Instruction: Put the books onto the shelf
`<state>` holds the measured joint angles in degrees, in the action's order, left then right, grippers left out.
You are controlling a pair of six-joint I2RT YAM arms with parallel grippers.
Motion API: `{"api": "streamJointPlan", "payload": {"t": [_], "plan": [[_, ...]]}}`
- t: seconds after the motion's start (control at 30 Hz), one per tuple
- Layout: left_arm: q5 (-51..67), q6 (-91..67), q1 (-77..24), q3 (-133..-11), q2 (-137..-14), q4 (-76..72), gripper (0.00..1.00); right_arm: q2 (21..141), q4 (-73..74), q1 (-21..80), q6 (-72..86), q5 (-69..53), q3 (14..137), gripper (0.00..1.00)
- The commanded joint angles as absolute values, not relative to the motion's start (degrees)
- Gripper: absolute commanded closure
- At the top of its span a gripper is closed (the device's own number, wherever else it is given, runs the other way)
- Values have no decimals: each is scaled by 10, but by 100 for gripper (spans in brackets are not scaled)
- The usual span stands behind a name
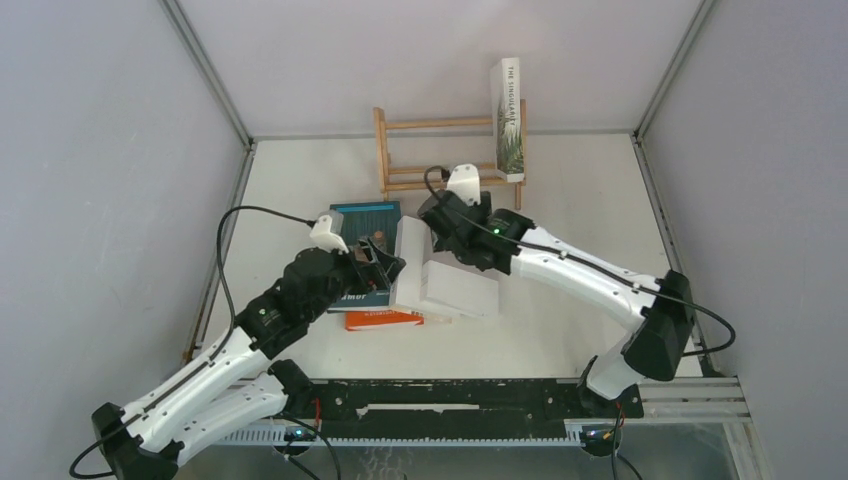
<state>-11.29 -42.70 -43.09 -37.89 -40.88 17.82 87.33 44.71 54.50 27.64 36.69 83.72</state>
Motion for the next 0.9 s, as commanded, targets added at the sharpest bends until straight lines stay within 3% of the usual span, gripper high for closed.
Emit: {"api": "streamJointPlan", "payload": {"t": [0.0, 0.37, 0.67, 0.87], "plan": [[-68, -436, -428, -373, -421, 138, 5, 902, 527, 565, 393, 395, 860, 26], [-25, -412, -427, -408, -494, 120, 5, 820, 455, 491, 503, 337, 679, 41], [-4, -411, -422, -443, -588, 86, 5, 825, 363, 427, 494, 271, 606, 56], [20, -411, -419, -477, -650, 70, 5, 847, 327, 392, 480, 241, 591, 60]]}}
